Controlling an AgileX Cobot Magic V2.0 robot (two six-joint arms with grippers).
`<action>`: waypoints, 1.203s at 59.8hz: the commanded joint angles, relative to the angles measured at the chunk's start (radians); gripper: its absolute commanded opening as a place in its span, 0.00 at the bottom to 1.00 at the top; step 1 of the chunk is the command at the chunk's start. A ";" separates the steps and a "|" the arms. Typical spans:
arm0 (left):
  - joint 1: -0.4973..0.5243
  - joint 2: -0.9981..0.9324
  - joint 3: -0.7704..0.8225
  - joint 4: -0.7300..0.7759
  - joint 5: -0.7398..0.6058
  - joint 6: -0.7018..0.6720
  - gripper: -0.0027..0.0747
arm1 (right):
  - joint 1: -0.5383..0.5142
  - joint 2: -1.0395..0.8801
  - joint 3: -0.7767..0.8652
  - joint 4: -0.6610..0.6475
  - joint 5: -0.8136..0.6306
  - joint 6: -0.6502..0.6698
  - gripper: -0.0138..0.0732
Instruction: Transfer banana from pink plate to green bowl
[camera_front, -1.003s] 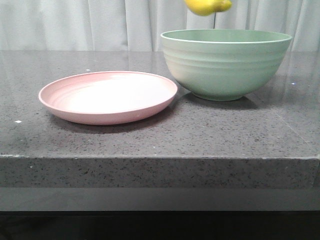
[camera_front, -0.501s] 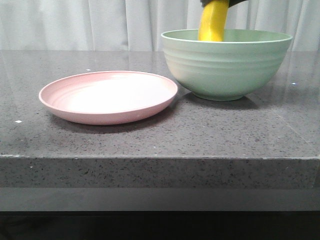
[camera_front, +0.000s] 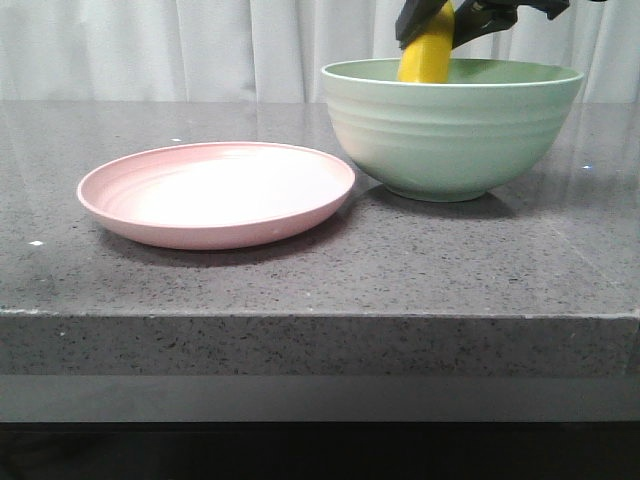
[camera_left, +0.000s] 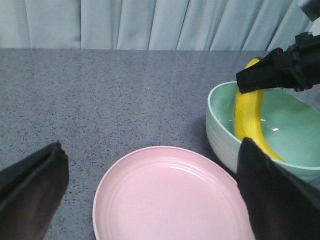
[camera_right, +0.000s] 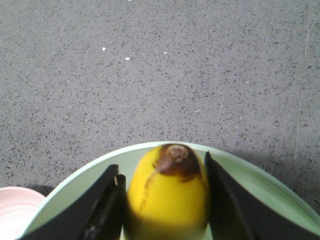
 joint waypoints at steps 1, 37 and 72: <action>-0.008 -0.015 -0.036 -0.004 -0.085 -0.002 0.88 | -0.006 -0.052 -0.033 0.009 -0.057 -0.008 0.28; -0.008 -0.015 -0.036 -0.004 -0.085 -0.002 0.88 | -0.006 -0.052 -0.033 0.009 -0.044 -0.008 0.74; -0.008 -0.015 -0.036 -0.004 -0.085 -0.002 0.88 | -0.006 -0.085 -0.034 0.006 -0.047 -0.009 0.36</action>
